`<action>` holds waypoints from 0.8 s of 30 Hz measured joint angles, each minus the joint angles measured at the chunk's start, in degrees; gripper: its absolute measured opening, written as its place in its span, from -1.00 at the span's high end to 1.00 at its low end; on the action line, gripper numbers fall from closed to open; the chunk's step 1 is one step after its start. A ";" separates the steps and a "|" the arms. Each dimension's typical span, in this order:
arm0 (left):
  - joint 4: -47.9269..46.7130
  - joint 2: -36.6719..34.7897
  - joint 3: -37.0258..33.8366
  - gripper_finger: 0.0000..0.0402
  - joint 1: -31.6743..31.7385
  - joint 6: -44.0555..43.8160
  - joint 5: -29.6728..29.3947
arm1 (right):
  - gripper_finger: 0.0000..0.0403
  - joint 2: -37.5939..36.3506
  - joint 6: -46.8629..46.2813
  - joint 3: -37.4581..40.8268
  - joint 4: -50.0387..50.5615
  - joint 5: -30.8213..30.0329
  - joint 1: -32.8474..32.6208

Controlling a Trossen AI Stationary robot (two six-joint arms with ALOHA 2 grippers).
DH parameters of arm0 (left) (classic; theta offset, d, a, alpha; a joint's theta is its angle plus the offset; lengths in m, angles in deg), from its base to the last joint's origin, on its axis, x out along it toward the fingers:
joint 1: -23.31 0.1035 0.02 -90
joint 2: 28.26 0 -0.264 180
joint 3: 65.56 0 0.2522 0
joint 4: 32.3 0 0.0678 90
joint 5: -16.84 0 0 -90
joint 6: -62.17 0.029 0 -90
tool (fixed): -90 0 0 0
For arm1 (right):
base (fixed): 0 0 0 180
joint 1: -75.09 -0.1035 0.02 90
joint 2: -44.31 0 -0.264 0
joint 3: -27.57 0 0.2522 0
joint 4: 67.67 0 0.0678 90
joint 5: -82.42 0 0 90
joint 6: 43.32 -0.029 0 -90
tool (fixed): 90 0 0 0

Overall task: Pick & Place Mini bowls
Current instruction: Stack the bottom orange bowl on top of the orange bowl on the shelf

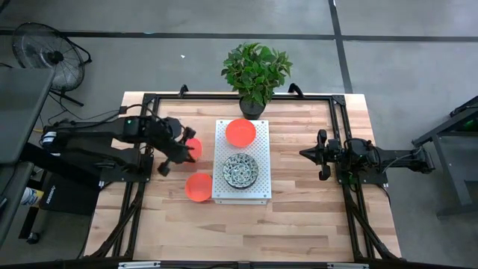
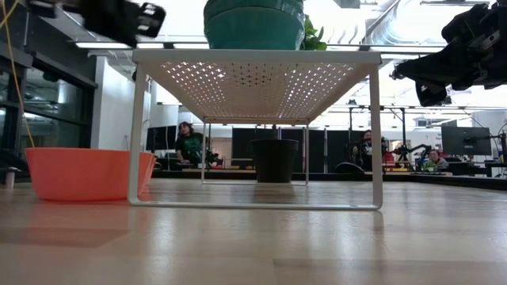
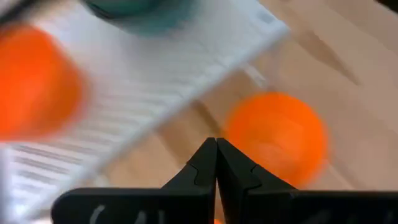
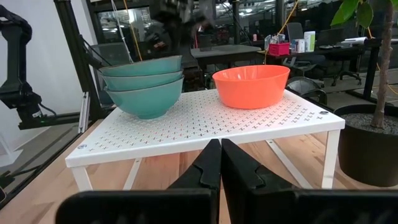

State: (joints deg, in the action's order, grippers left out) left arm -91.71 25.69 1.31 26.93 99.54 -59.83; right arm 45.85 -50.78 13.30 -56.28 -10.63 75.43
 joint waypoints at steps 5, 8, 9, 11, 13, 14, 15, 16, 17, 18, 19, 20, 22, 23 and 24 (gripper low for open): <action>-5.36 0.65 -1.42 1.00 -3.97 0.88 2.38 | 1.00 0.00 0.00 0.00 0.00 0.00 0.01; -6.21 0.76 -3.02 1.00 -7.20 1.44 1.72 | 1.00 0.00 0.00 0.00 0.00 0.00 0.00; -5.67 0.70 -3.48 1.00 -8.13 1.39 1.24 | 1.00 0.00 0.00 0.00 0.00 0.02 0.00; -5.72 0.70 -4.70 1.00 -9.75 0.83 0.32 | 1.00 0.00 0.00 0.00 0.00 0.00 0.00; -5.49 0.73 -5.70 1.00 -11.08 -0.60 0.10 | 1.00 0.00 0.00 0.00 0.00 0.01 0.00; -5.10 0.73 -6.11 1.00 -11.69 -1.72 0.02 | 1.00 0.00 0.00 0.00 0.00 0.02 0.00; -4.83 0.70 -6.58 1.00 -12.16 -2.93 0.00 | 1.00 0.00 0.00 0.00 0.00 0.00 0.00; -4.65 0.72 -7.16 1.00 -12.69 -3.84 -0.03 | 1.00 0.00 0.00 0.00 0.00 0.00 0.00; -4.09 0.75 -7.80 1.00 -13.12 -4.54 -0.02 | 1.00 0.00 0.00 0.00 0.00 0.00 0.00; -2.84 1.09 -8.43 1.00 -13.52 -4.65 -0.03 | 1.00 0.00 0.00 0.00 0.00 0.00 0.00; -1.25 1.70 -8.98 1.00 -13.89 -4.52 -0.14 | 1.00 0.00 0.00 0.00 0.00 0.01 0.01; -0.02 2.32 -9.49 1.00 -14.20 -4.38 -0.35 | 1.00 0.00 0.00 0.00 0.00 0.00 0.01; 0.11 3.15 -10.11 0.97 -14.94 -4.33 -0.78 | 1.00 0.00 0.00 0.00 0.00 0.01 0.00; 0.59 3.67 -10.11 0.94 -15.34 -4.33 -0.84 | 1.00 -0.01 0.00 0.00 0.00 0.00 0.01; 1.17 4.40 -10.04 0.90 -15.79 -4.29 -0.85 | 1.00 0.00 0.00 0.00 0.00 0.00 0.02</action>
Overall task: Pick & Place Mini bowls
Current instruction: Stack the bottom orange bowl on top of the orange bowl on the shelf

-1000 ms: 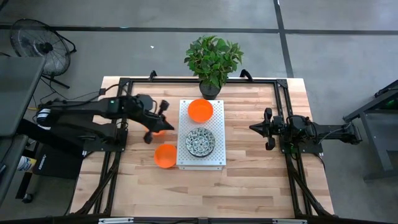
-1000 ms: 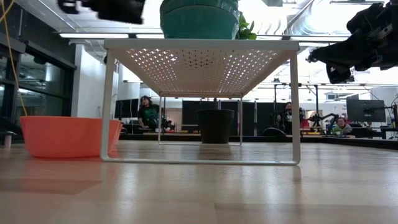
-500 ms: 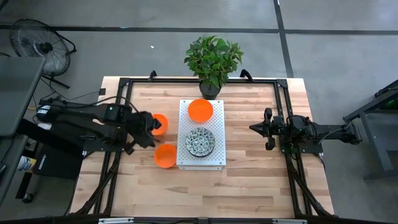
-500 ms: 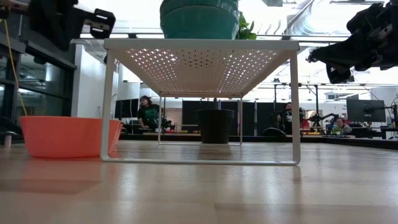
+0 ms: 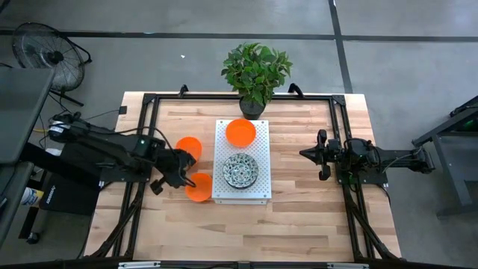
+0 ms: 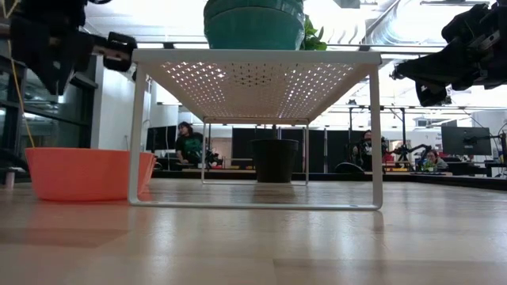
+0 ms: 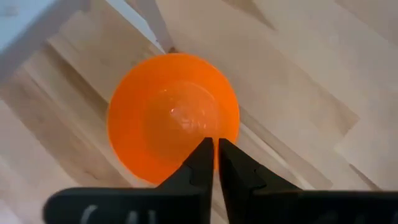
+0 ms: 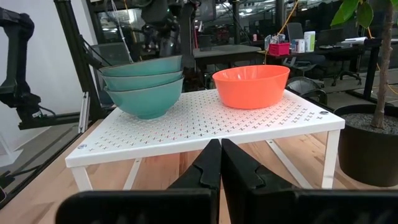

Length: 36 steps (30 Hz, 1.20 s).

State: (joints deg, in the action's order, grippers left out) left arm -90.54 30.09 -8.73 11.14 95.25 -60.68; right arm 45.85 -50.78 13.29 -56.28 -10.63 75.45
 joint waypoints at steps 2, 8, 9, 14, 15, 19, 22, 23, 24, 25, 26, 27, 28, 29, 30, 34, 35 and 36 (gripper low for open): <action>0.14 1.69 -0.02 0.79 -0.83 0.04 -0.03 | 1.00 0.00 0.00 0.00 0.02 0.00 -0.02; 2.33 6.81 -0.02 0.37 -4.19 0.04 -0.35 | 1.00 0.00 0.00 0.00 0.01 0.01 -0.01; 2.85 7.95 -0.02 0.32 -4.69 0.07 -0.52 | 1.00 0.00 0.00 -0.02 0.00 0.00 -0.02; 3.97 13.38 -0.02 0.22 -8.29 1.22 -4.50 | 1.00 0.00 0.00 0.00 0.00 0.02 -0.02; 4.17 14.26 -0.02 0.22 -8.99 1.28 -5.58 | 1.00 0.00 0.00 -0.01 0.02 0.02 -0.01; 5.45 17.63 -0.02 0.21 -10.89 1.46 -10.46 | 1.00 0.02 0.00 -0.01 0.04 0.02 0.00; 7.14 19.51 0.00 0.21 -11.56 1.62 -13.22 | 1.00 0.00 0.00 0.00 0.02 0.02 -0.02; 7.12 19.87 -0.02 0.21 -11.58 1.57 -13.38 | 1.00 0.02 0.00 0.00 0.02 0.02 0.00; 7.37 20.22 -0.02 0.21 -11.58 1.58 -13.37 | 1.00 0.00 0.00 0.00 0.00 0.02 0.00; 7.69 20.63 0.00 0.21 -11.56 1.44 -13.37 | 1.00 0.00 0.00 0.00 0.00 0.02 -0.02; 7.60 21.01 0.00 0.21 -11.52 1.24 -13.37 | 1.00 0.00 0.00 0.00 0.02 0.02 0.00; 7.25 21.31 0.00 0.21 -11.52 1.20 -13.49 | 1.00 0.00 0.00 -0.01 0.01 0.02 -0.02; 7.34 21.57 -0.02 0.21 -11.52 1.20 -13.50 | 1.00 0.00 0.00 0.00 0.00 0.01 0.00; 7.71 21.88 0.00 0.21 -11.52 1.18 -13.54 | 1.00 0.00 0.00 0.00 0.00 0.01 0.00; 7.75 22.17 0.00 0.21 -11.52 1.18 -13.58 | 1.00 0.00 0.00 0.00 0.03 0.02 -0.02; 7.71 22.25 0.00 0.21 -11.52 1.17 -13.84 | 1.00 0.00 0.00 0.00 0.02 0.02 0.00; 7.53 22.25 -0.02 0.21 -11.52 1.16 -14.37 | 1.00 0.00 0.00 0.00 0.02 0.02 -0.02; 7.52 22.25 -0.02 0.21 -11.52 1.16 -14.85 | 1.00 0.00 0.00 -0.01 0.00 0.00 -0.01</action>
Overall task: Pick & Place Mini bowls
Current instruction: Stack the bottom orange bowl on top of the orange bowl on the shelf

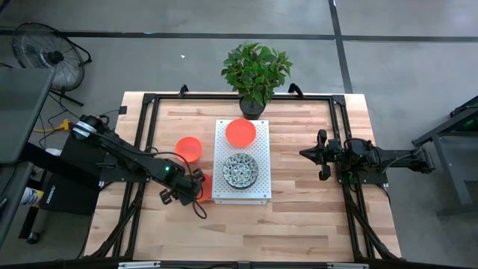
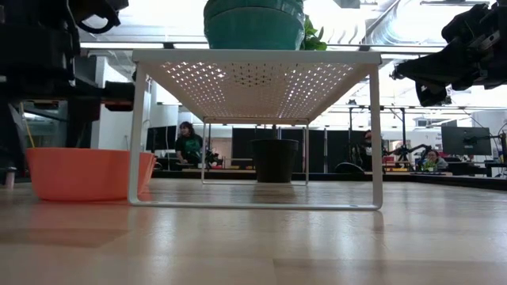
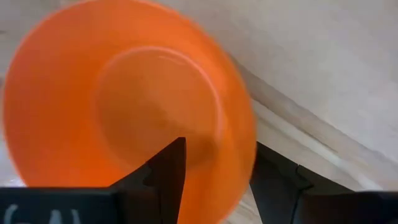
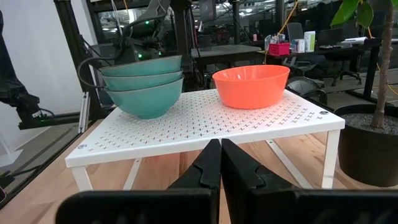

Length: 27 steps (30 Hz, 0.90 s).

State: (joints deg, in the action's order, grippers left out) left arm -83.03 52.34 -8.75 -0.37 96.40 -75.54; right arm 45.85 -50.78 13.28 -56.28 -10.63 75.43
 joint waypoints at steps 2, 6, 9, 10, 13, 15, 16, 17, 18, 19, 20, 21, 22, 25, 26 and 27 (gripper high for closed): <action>0.01 0.00 0.00 0.21 0.01 0.00 -0.37 | 1.00 0.00 0.00 0.02 0.02 0.02 0.00; 0.01 0.00 0.00 0.21 0.02 0.00 -0.37 | 1.00 0.00 0.00 0.01 0.02 0.02 0.01; 0.06 0.00 0.00 0.25 0.02 -0.02 -0.37 | 1.00 0.00 0.00 0.00 0.00 0.01 0.01; 0.02 0.00 0.00 0.28 0.02 -0.02 -0.35 | 1.00 0.00 0.00 0.01 0.01 0.02 0.02; 0.03 0.00 0.00 0.42 0.02 -0.02 -0.35 | 1.00 0.00 0.00 0.00 0.02 0.01 0.02; 0.01 0.00 0.00 0.53 0.02 -0.02 -0.35 | 1.00 0.00 0.00 0.01 0.01 0.02 0.00; -0.01 0.00 0.00 0.59 0.02 -0.02 -0.35 | 1.00 0.00 0.00 0.02 0.02 0.00 0.00; -0.05 0.00 0.00 0.64 0.02 -0.02 -0.35 | 1.00 0.00 0.00 0.02 0.02 0.02 0.00; -0.11 0.00 0.00 0.70 0.02 -0.02 -0.33 | 1.00 0.00 0.00 0.02 0.01 0.01 0.01; -0.18 0.00 0.00 0.76 0.02 -0.02 -0.33 | 1.00 0.00 0.00 0.02 0.00 0.01 0.00; -0.32 0.00 0.00 0.81 0.02 -0.02 -0.33 | 1.00 0.00 0.00 0.02 0.00 0.02 0.00; -0.46 0.00 0.00 0.87 0.02 -0.02 -0.33 | 1.00 0.00 0.00 0.00 0.00 0.02 0.00; -0.56 0.00 0.02 0.93 0.02 -0.03 -0.35 | 1.00 0.00 0.00 0.02 0.00 0.00 0.01; -0.80 -0.09 0.07 0.96 0.02 -0.02 -0.46 | 1.00 0.00 0.00 0.02 0.00 0.02 0.02; -0.99 -0.09 0.07 0.96 0.02 -0.02 -0.46 | 1.00 0.00 0.00 0.01 0.01 0.01 0.00; -1.15 -0.09 0.07 0.97 0.02 -0.02 -0.42 | 1.00 0.00 0.00 0.00 0.00 0.02 0.00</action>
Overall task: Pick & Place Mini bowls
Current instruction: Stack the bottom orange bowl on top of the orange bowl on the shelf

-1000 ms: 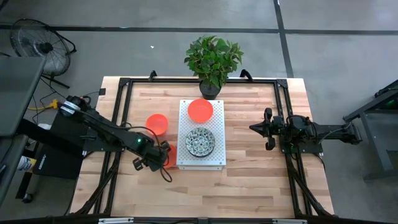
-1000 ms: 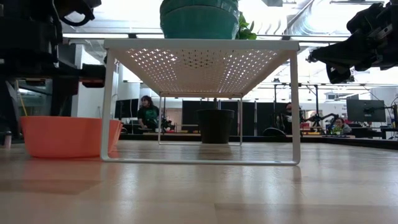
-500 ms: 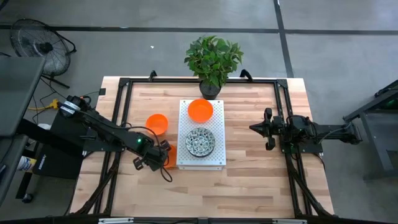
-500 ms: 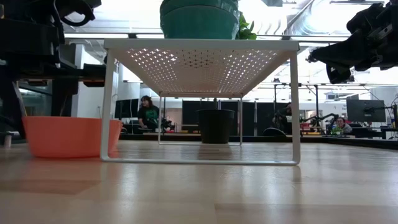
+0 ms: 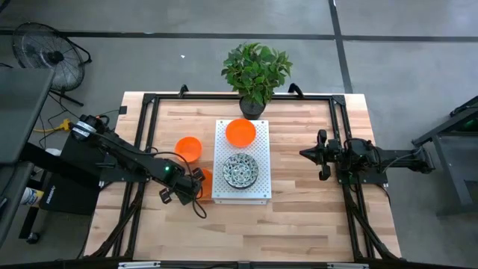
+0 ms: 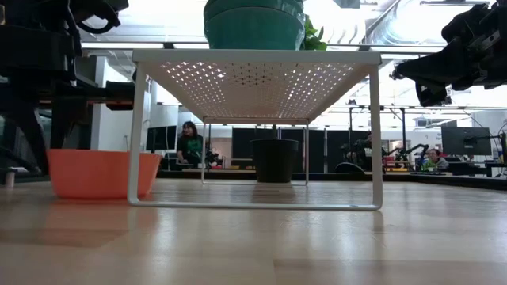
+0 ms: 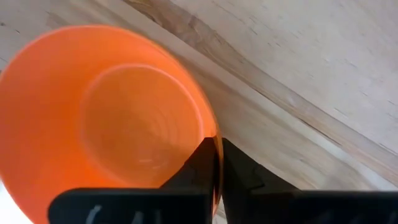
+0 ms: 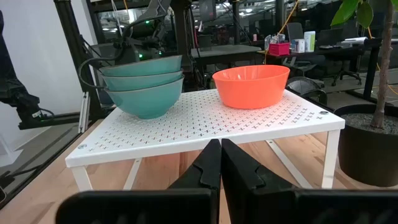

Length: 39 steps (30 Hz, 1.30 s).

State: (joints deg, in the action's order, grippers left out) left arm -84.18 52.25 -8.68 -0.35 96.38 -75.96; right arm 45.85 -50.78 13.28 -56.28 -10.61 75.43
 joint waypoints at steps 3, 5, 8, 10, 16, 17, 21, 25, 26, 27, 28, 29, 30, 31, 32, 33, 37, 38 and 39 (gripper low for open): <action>-0.95 -0.02 0.02 0.98 0.00 -0.01 0.03 | 1.00 0.00 0.00 0.02 0.01 0.00 0.02; -1.05 -0.02 0.02 0.98 0.00 -0.02 0.05 | 1.00 0.00 0.00 0.02 0.01 -0.01 0.02; -1.16 -0.02 0.02 0.99 0.00 -0.20 0.07 | 1.00 0.00 0.00 0.01 0.01 0.00 0.00; -1.51 -0.04 0.02 0.99 0.00 -0.28 0.38 | 1.00 0.00 0.00 0.00 0.00 0.00 0.00; -4.01 -0.83 0.04 0.99 -0.51 -2.47 0.97 | 1.00 0.00 0.00 0.00 0.00 -0.02 0.02; -4.28 -1.18 0.03 0.99 -0.85 -2.80 0.98 | 1.00 0.00 0.00 0.00 0.00 0.00 0.00; -5.53 -2.19 0.88 1.00 -3.08 -3.64 1.36 | 1.00 -0.02 0.00 0.02 0.00 0.00 0.00; -9.46 -2.62 3.58 1.00 -6.27 -5.42 0.90 | 1.00 -0.02 0.00 0.01 -0.03 -0.02 0.00; -10.74 -2.62 4.36 1.00 -7.02 -6.01 0.71 | 1.00 -0.02 0.00 0.01 0.01 -0.02 0.00; -11.96 -2.62 5.18 1.00 -7.83 -6.50 0.40 | 1.00 -0.02 0.00 0.00 -0.01 -0.02 0.02; -12.83 -2.62 5.90 1.00 -8.75 -7.10 -0.19 | 1.00 -0.02 0.00 0.01 -0.04 -0.02 0.02; -13.66 -2.62 6.70 1.00 -9.50 -7.55 -0.91 | 1.00 -0.02 0.00 0.02 -0.02 -0.02 0.00; -14.54 -2.62 7.51 1.00 -10.16 -7.86 -1.65 | 1.00 -0.02 0.00 0.02 0.00 -0.02 0.00; -15.51 -2.62 8.32 1.00 -10.81 -8.32 -2.45 | 1.00 -0.02 0.00 0.02 -0.02 -0.02 0.00; -16.39 -2.62 9.09 1.00 -11.41 -8.83 -3.07 | 1.00 -0.02 0.00 0.02 -0.03 -0.02 0.01; -17.28 -2.62 9.90 1.00 -11.89 -9.08 -3.69 | 1.00 -0.02 0.00 0.01 -0.01 -0.02 0.01; -22.88 -2.62 13.88 1.00 -13.44 -9.19 -6.66 | 1.00 -0.02 0.00 0.02 0.00 -0.02 0.01; -24.62 -2.62 14.97 1.00 -13.66 -8.98 -7.42 | 1.00 -0.02 0.00 0.00 0.00 -0.02 0.00; -26.57 -2.62 16.23 1.00 -13.99 -8.80 -8.18 | 1.00 -0.02 0.00 0.02 0.00 -0.02 0.02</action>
State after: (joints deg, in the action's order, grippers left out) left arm -110.75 49.63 7.54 -14.34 87.59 -84.14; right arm 45.83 -50.78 13.30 -56.28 -10.63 75.45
